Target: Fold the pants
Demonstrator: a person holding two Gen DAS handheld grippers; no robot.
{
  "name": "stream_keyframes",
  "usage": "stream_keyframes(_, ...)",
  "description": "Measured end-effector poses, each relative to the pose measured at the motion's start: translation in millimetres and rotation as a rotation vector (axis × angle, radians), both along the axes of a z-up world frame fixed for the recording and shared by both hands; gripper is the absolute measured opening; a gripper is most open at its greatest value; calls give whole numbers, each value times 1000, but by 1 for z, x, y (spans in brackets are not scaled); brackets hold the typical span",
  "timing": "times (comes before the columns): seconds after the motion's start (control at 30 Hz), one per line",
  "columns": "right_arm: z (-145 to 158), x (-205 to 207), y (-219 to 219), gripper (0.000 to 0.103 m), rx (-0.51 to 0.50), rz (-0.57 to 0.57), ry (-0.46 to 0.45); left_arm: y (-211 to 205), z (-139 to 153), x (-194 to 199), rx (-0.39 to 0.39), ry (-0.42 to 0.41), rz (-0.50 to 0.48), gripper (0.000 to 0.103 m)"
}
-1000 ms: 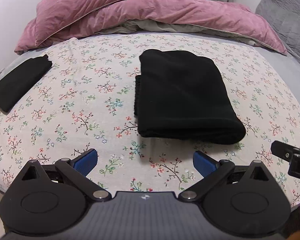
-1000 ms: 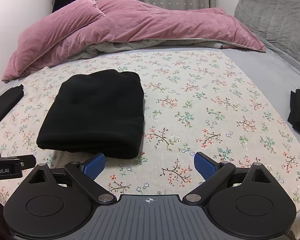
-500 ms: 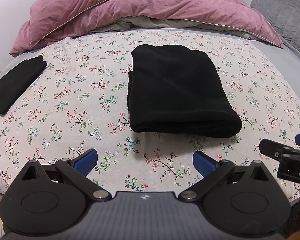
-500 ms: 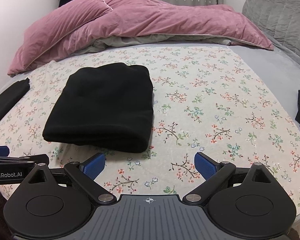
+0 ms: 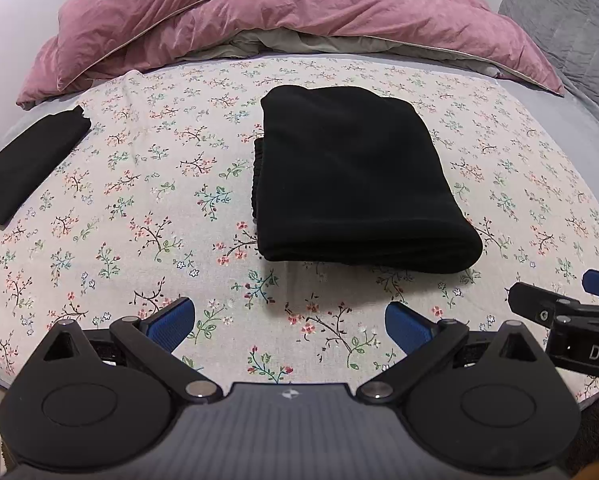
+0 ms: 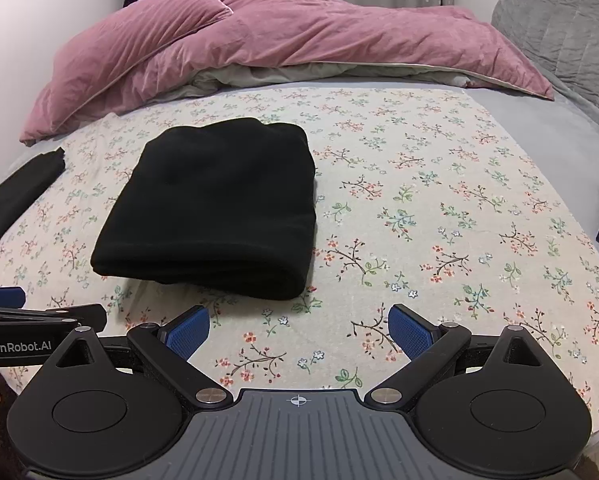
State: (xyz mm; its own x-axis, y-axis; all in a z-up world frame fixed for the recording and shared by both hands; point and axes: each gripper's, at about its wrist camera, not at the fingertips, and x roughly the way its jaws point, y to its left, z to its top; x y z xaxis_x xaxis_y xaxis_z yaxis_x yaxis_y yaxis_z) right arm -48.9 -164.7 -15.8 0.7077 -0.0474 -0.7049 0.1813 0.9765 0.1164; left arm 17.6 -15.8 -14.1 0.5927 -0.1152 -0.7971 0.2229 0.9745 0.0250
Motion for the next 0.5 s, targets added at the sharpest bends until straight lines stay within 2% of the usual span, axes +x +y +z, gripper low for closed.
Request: stream_keyframes(0.5, -6, 3, 4, 98, -1, 15, 23, 5, -3, 2, -4, 16, 22, 103)
